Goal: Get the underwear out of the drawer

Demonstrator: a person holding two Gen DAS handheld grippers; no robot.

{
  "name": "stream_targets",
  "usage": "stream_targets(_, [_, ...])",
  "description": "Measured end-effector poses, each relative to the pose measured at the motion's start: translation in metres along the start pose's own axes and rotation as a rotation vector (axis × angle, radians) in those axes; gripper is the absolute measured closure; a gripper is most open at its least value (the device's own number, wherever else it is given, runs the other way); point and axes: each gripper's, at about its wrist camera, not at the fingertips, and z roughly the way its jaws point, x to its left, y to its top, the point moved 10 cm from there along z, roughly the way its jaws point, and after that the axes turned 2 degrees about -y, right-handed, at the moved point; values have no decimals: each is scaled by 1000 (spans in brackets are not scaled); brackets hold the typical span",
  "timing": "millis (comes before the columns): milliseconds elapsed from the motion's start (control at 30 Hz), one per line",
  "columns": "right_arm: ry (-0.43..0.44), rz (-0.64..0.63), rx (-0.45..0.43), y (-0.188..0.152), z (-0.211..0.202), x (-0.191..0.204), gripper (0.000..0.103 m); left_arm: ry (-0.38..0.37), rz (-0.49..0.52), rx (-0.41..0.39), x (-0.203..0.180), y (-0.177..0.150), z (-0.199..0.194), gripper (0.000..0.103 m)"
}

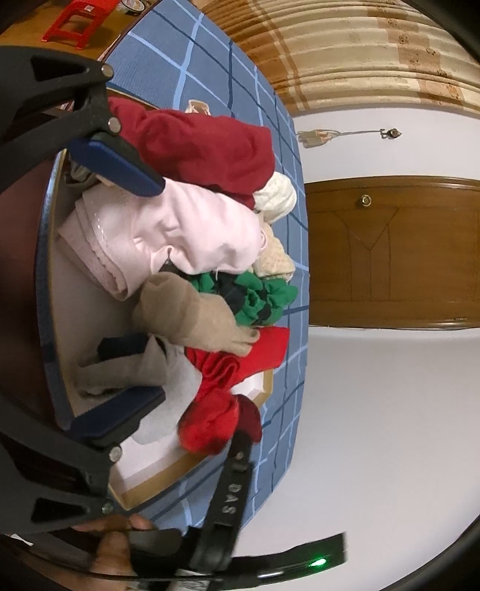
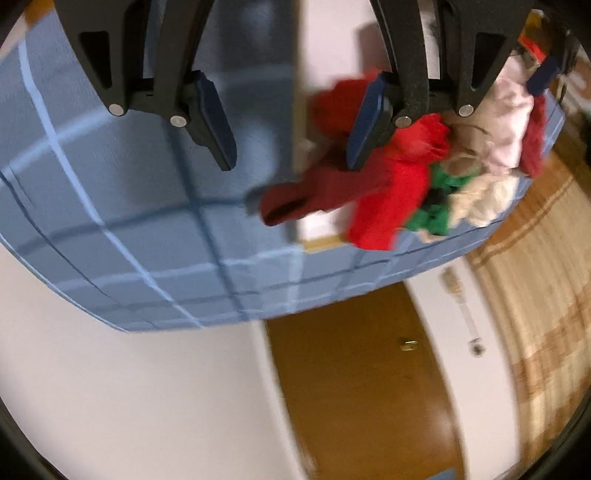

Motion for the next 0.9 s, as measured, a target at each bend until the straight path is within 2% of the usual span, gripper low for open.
stream_targets(100, [83, -48, 32, 4, 11, 26, 39, 0, 1, 0, 0, 0, 0, 0])
stream_targets(167, [143, -90, 91, -1, 22, 43, 39, 3, 7, -1, 1, 0, -1, 0])
stream_targets(200, [138, -95, 98, -3, 22, 44, 39, 3, 7, -2, 2, -1, -1, 0])
stream_targets(333, [198, -57, 37, -5, 0, 48, 39, 2, -5, -11, 5, 0, -4, 0])
stream_targets(567, [146, -47, -84, -23, -54, 48, 39, 5, -10, -15, 8, -3, -7, 0])
stream_targets(900, [106, -23, -149, -46, -88, 44, 38, 40, 12, -50, 19, -4, -20, 0])
